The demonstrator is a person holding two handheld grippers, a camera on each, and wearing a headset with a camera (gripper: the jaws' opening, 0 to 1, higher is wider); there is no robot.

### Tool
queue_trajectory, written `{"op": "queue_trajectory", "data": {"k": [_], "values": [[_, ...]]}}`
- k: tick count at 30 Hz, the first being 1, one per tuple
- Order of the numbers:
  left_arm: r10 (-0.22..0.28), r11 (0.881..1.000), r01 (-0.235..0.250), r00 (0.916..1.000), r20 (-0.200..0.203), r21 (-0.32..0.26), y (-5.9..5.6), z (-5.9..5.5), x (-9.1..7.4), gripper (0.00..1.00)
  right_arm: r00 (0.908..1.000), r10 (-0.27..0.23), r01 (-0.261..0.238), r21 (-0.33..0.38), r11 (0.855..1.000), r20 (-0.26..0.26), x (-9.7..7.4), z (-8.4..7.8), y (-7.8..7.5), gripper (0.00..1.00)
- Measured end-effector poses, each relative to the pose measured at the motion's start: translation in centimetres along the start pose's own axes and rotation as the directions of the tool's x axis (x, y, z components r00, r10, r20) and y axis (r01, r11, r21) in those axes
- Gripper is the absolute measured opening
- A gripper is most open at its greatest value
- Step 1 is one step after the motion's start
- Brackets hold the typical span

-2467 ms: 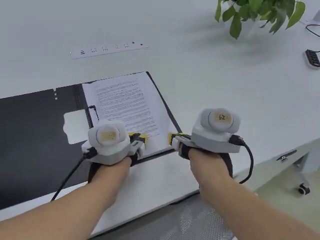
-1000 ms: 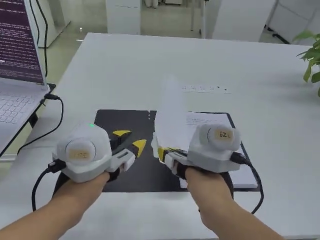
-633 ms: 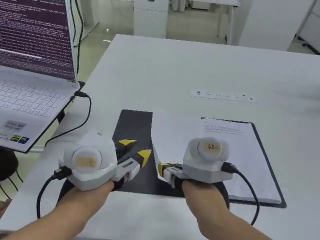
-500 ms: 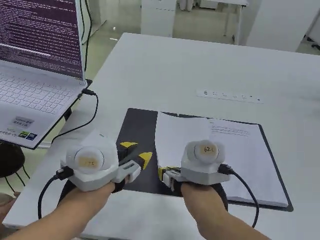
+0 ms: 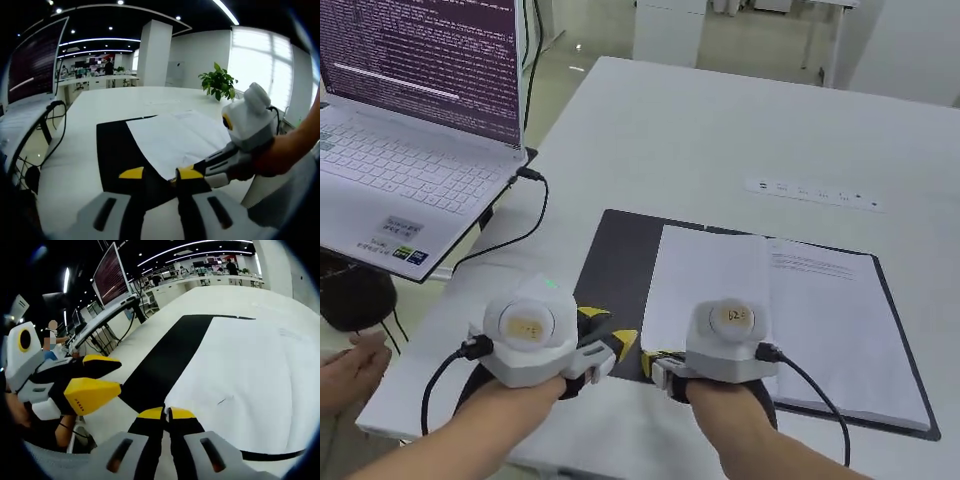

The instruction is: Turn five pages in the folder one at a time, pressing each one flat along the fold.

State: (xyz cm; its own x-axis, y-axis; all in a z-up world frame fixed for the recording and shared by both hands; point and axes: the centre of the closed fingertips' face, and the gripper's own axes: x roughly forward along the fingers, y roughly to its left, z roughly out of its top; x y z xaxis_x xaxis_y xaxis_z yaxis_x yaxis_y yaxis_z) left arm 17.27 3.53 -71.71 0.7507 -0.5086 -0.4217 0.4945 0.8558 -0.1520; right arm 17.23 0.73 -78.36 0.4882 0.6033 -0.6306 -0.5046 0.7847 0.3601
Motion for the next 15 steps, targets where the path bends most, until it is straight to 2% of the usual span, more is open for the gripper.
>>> {"op": "queue_trajectory", "data": {"k": [3,7,9,13,15], "values": [[0.000,1.000,0.000,0.9999,-0.014,-0.006,-0.1,-0.6,0.3,0.22,0.9998,0.018,-0.018,0.015,1.000,0.007,0.2,-0.3,0.5,0.06],[-0.001,1.000,0.001,0.9998,-0.020,-0.007,-0.2,-1.0,0.6,0.23,0.9993,0.036,-0.036,-0.006,0.999,0.013,0.2,-0.4,1.0,0.10],[0.006,1.000,-0.006,0.9998,-0.016,-0.011,0.0,-0.8,0.8,0.23,0.9977,0.052,-0.051,-0.017,0.999,0.044,-0.3,0.1,1.3,0.11],[0.015,1.000,-0.015,0.9999,-0.001,-0.018,0.0,-0.3,1.8,0.21,0.9943,0.021,-0.017,-0.037,0.999,0.105,-1.7,1.2,0.1,0.10],[0.010,1.000,-0.010,0.9999,-0.007,-0.018,-0.2,-0.3,2.4,0.20,0.9918,-0.001,0.006,-0.038,0.999,0.128,-2.5,1.6,-0.9,0.09]]}}
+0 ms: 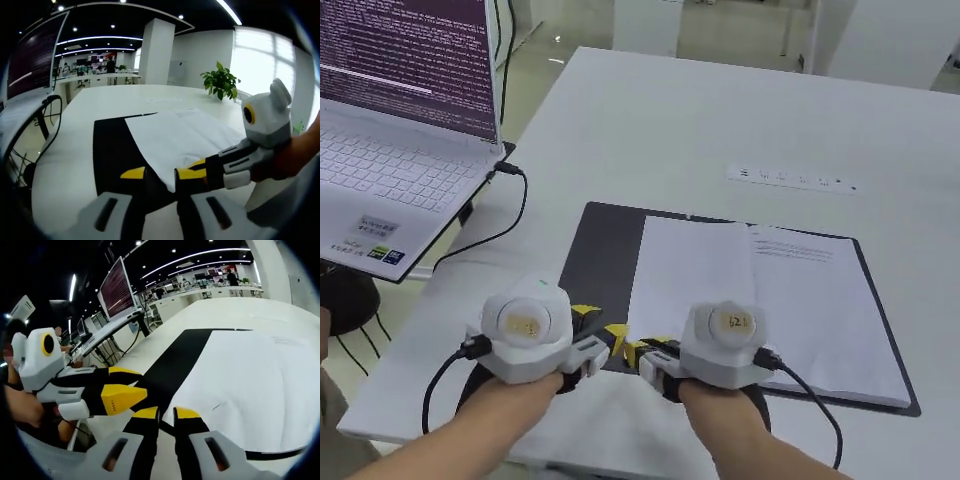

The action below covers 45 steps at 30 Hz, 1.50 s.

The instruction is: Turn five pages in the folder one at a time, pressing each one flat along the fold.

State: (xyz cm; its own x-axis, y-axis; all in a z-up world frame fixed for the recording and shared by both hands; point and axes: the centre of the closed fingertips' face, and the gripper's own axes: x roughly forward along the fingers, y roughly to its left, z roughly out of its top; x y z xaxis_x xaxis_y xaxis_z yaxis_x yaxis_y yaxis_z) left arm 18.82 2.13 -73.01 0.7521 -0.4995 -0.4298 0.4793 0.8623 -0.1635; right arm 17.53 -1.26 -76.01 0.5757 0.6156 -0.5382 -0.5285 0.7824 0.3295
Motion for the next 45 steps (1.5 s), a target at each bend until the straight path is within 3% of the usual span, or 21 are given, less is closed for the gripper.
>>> {"op": "queue_trajectory", "data": {"k": [4,10,15,19,21,22,31,38,45], "values": [[-0.024,1.000,0.024,0.9995,-0.020,0.020,-1.2,-0.5,1.6,0.21,0.9971,-0.058,0.057,0.030,0.998,0.050,-1.8,0.8,-2.6,0.09],[-0.055,0.996,0.061,0.9936,-0.099,0.065,-3.1,-2.8,4.1,0.20,0.9851,-0.131,0.122,0.087,0.989,0.111,-4.6,1.9,-6.2,0.07],[-0.024,0.993,0.043,0.9868,-0.160,0.111,-2.9,-4.6,5.1,0.20,0.9749,-0.172,0.156,0.123,0.980,0.141,-6.2,2.4,-8.6,0.06],[-0.013,0.991,0.036,0.9853,-0.170,0.132,-2.8,-4.7,5.1,0.18,0.9689,-0.199,0.177,0.149,0.973,0.147,-6.9,2.3,-10.4,0.05],[-0.004,0.989,0.028,0.9860,-0.167,0.143,-2.8,-4.7,5.1,0.16,0.9666,-0.209,0.184,0.165,0.969,0.149,-6.9,2.2,-11.2,0.04],[-0.001,0.984,0.030,0.9869,-0.161,0.176,-2.8,-4.7,5.0,0.16,0.9664,-0.211,0.186,0.168,0.968,0.147,-6.9,2.1,-11.5,0.04],[0.036,0.994,-0.020,0.9877,-0.152,0.103,-2.7,-4.6,5.0,0.16,0.9673,-0.204,0.179,0.167,0.970,0.150,-6.1,2.9,-13.6,0.00],[0.062,0.995,-0.051,0.9881,-0.141,0.081,-2.5,-4.5,5.0,0.16,0.9642,-0.206,0.185,0.132,0.974,0.166,-4.7,4.3,-15.9,0.00],[0.086,0.995,-0.078,0.9884,-0.125,0.069,-2.2,-4.6,5.1,0.15,0.9703,-0.174,0.168,0.048,0.985,0.168,-2.4,5.8,-16.8,0.00]]}}
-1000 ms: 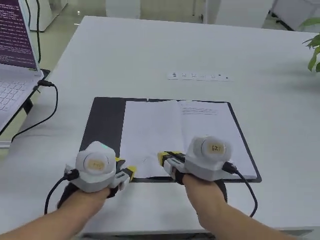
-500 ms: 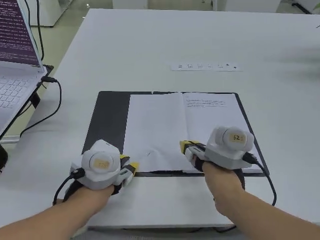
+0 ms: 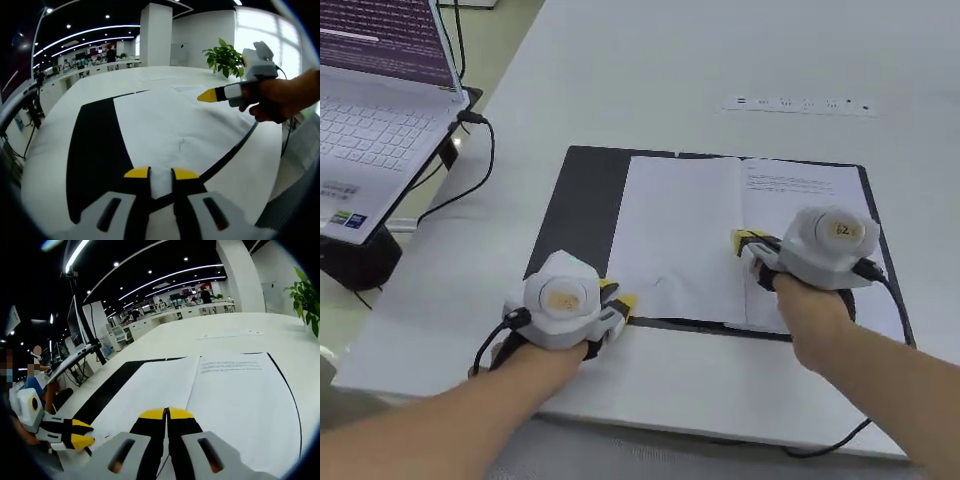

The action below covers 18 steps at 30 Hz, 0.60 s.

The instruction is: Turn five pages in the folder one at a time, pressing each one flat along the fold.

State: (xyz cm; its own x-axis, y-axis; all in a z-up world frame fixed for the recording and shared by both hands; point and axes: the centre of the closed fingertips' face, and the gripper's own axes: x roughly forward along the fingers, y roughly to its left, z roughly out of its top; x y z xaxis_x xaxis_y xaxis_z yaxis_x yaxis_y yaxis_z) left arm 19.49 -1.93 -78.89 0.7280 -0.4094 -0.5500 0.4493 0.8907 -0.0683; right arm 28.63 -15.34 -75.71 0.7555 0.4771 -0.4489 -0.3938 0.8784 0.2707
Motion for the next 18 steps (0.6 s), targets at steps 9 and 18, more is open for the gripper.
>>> {"op": "queue_trajectory", "data": {"k": [9,18], "values": [[0.003,1.000,-0.002,0.9999,0.011,-0.013,0.5,-0.1,0.1,0.13,0.9995,0.001,-0.003,-0.047,0.999,-0.030,2.3,0.1,-0.2,0.00],[0.005,1.000,-0.004,0.9998,0.018,-0.016,0.5,-0.2,0.1,0.13,0.9997,-0.021,0.021,-0.043,0.999,-0.009,4.3,1.5,-1.3,0.00]]}}
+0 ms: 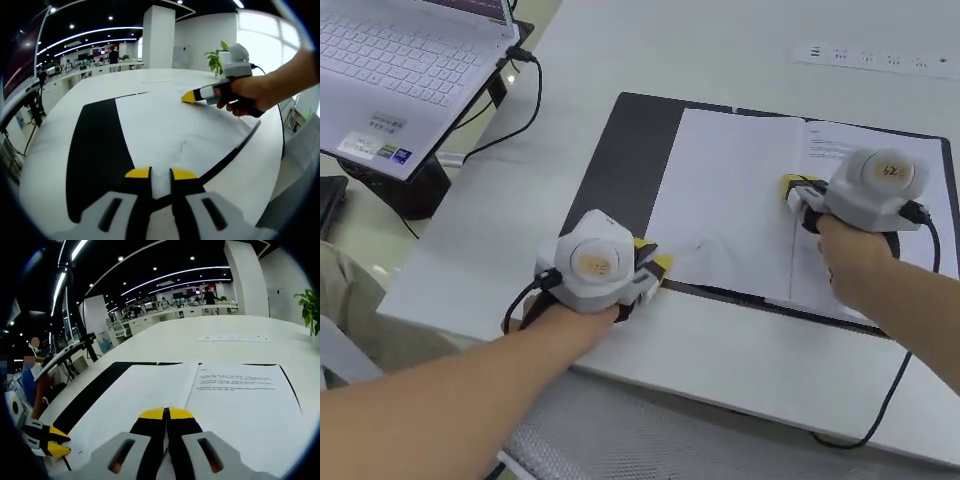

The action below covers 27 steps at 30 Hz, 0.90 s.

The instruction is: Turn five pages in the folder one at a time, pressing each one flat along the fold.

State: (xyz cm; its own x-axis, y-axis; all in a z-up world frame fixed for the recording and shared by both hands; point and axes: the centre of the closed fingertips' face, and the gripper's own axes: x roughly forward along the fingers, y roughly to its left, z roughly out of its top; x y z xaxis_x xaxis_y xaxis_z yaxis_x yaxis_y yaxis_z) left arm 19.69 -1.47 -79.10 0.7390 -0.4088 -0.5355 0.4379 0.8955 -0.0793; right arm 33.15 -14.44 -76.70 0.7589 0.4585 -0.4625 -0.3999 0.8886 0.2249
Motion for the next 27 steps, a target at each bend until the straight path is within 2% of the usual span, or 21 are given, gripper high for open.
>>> {"op": "queue_trajectory", "data": {"k": [4,5,6,12,13,20,27], "values": [[0.003,1.000,-0.003,1.0000,0.003,-0.011,-0.1,0.0,0.1,0.13,1.0000,0.007,-0.007,-0.029,1.000,0.007,0.8,0.6,-0.3,0.00],[0.004,1.000,-0.004,1.0000,0.005,-0.013,-0.1,0.0,0.1,0.13,0.9999,0.007,-0.007,-0.029,1.000,0.012,1.1,0.9,-0.4,0.00],[0.004,1.000,-0.004,1.0000,0.006,-0.015,-0.2,0.0,0.1,0.13,0.9999,-0.012,0.012,-0.015,1.000,0.007,1.4,0.9,-0.8,0.00],[0.009,1.000,-0.008,0.9999,0.009,-0.029,-0.4,0.1,0.2,0.12,0.9995,-0.026,0.026,-0.002,1.000,0.017,2.8,1.7,-2.4,0.00],[0.008,0.999,-0.008,0.9999,0.011,-0.031,-0.4,0.1,0.2,0.12,0.9995,-0.028,0.028,-0.002,1.000,0.017,3.4,1.9,-3.1,0.00],[0.009,0.999,-0.008,0.9998,0.018,-0.048,-0.4,0.1,0.3,0.10,0.9986,-0.050,0.050,-0.020,0.999,0.018,6.0,3.1,-5.1,0.00],[0.010,0.999,-0.009,0.9998,0.019,-0.041,-0.5,0.1,0.3,0.10,0.9979,-0.063,0.064,-0.044,0.997,0.014,8.2,4.2,-6.1,0.00]]}}
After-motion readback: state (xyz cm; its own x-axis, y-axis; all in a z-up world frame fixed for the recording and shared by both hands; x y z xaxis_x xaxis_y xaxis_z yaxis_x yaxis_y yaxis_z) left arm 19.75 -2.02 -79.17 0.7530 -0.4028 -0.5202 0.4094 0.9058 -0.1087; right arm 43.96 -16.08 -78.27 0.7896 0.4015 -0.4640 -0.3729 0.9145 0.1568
